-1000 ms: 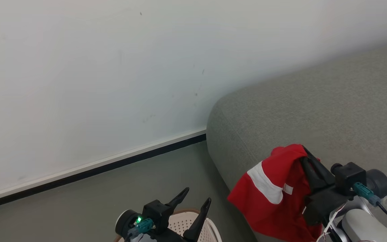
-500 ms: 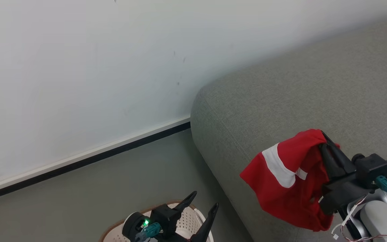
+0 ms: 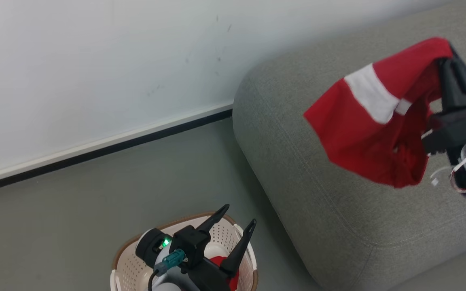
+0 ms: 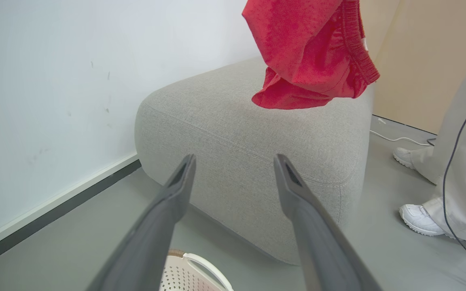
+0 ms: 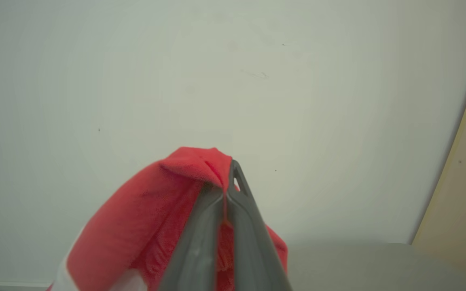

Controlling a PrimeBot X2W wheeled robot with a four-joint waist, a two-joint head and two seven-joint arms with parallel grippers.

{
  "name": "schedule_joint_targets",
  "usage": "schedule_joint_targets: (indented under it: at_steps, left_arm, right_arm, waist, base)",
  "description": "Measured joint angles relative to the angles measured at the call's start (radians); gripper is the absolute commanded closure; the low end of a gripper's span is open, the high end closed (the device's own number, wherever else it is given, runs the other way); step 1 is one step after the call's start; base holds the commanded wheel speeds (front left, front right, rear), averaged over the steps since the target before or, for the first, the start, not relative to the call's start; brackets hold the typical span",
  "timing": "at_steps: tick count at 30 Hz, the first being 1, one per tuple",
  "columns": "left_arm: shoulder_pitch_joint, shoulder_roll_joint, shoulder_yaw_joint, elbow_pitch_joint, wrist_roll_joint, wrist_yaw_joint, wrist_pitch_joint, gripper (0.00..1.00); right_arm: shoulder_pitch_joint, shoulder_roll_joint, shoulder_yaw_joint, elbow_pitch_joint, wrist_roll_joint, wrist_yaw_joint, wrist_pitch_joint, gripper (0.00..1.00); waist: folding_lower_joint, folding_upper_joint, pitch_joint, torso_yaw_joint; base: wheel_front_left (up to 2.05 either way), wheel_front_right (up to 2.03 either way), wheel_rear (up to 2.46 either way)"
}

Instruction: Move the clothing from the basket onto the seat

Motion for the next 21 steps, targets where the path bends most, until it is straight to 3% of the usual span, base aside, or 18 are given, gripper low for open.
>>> schedule_joint_targets:
  at_steps: [12,21]
  left_arm:
    - [-0.064,0.060,0.015,-0.111,0.050,0.015,0.009,0.00]
    - [-0.100,0.113,0.014,-0.208,0.098,0.023,0.034,0.00]
  right_arm:
    - [-0.315,-0.036,-0.086,0.143,0.025,0.010,0.054,1.00]
    - [-0.435,-0.051,-0.145,0.242,0.044,-0.001,0.078,1.00]
  waist:
    - [0.0001,0.0001,0.148,0.042]
    - [0.0000,0.0002,0.266,0.073]
  base:
    - [0.00,0.00,0.00]
    - [0.00,0.00,0.00]
